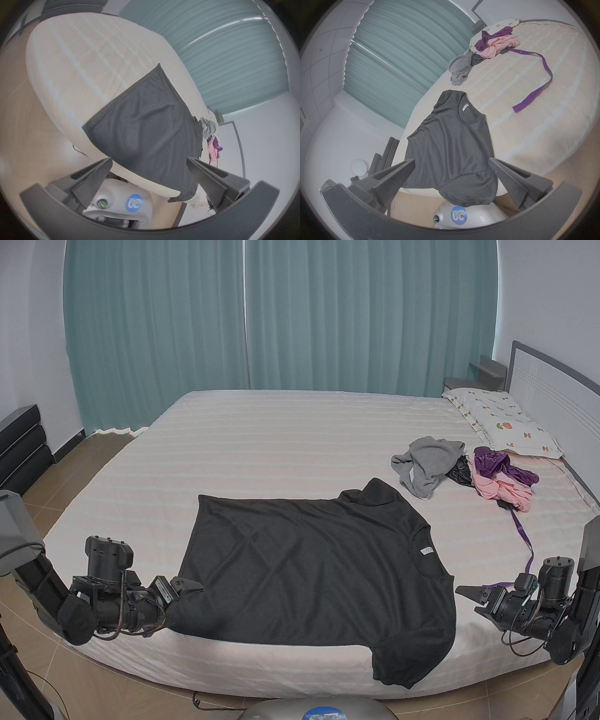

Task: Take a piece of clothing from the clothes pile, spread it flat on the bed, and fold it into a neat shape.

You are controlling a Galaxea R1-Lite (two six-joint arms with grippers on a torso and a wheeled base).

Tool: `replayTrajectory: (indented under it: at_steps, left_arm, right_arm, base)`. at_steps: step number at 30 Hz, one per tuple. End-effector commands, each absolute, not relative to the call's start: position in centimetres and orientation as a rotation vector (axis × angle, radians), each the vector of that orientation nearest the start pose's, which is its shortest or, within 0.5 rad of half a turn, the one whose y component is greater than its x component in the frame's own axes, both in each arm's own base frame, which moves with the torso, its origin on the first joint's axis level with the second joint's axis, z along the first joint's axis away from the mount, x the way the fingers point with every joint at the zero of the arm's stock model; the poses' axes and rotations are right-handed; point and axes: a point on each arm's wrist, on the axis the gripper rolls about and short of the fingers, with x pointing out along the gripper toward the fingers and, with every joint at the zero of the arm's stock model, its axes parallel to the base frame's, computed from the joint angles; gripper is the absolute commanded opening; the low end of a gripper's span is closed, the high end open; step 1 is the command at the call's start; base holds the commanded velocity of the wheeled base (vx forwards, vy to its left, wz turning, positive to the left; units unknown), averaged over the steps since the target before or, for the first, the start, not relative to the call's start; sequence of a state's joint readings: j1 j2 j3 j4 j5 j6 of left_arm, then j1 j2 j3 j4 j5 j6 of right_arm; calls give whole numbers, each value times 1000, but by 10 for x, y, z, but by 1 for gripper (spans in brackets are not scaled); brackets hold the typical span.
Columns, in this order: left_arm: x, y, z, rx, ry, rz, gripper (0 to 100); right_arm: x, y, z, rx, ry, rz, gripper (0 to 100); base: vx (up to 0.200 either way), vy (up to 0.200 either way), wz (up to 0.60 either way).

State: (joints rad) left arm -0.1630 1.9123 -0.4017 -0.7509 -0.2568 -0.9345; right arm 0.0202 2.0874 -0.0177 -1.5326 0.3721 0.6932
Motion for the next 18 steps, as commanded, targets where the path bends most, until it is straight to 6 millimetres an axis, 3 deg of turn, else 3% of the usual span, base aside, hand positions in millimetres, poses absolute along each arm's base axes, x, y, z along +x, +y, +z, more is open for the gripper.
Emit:
replayTrajectory:
  at_steps: [1, 9, 18]
  left_arm:
    - [259, -8, 30, -838, 909, -37, 100]
    - [272, 0, -9, -702, 993, -42, 100]
    - [283, 0, -17, -650, 984, -12, 100]
  right_arm:
    - [218, 19, 4, 774, 719, 209, 100]
    - [216, 19, 0, 782, 753, 229, 100]
    - [215, 20, 0, 779, 753, 230, 100]
  base:
    - [0, 0, 0]
    - [0, 0, 0]
    - [0, 0, 0]
